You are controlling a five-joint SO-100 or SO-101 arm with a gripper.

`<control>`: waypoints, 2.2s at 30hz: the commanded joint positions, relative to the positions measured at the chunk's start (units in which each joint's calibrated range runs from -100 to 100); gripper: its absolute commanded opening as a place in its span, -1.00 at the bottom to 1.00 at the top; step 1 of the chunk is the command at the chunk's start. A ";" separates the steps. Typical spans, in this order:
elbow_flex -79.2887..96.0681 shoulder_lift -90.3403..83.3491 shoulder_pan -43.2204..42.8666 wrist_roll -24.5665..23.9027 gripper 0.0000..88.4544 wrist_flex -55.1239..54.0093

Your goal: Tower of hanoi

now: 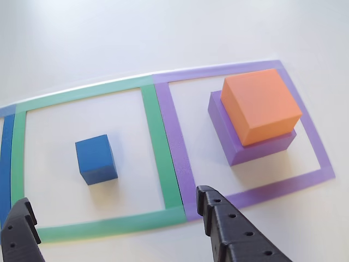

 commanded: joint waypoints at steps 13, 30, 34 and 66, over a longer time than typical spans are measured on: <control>9.59 41.17 -2.69 0.00 -0.15 -61.16; -2.95 76.90 -5.21 0.00 -0.15 -88.84; -5.22 81.31 -5.59 0.00 -0.16 -91.68; -13.85 95.33 -8.26 0.00 -0.33 -95.64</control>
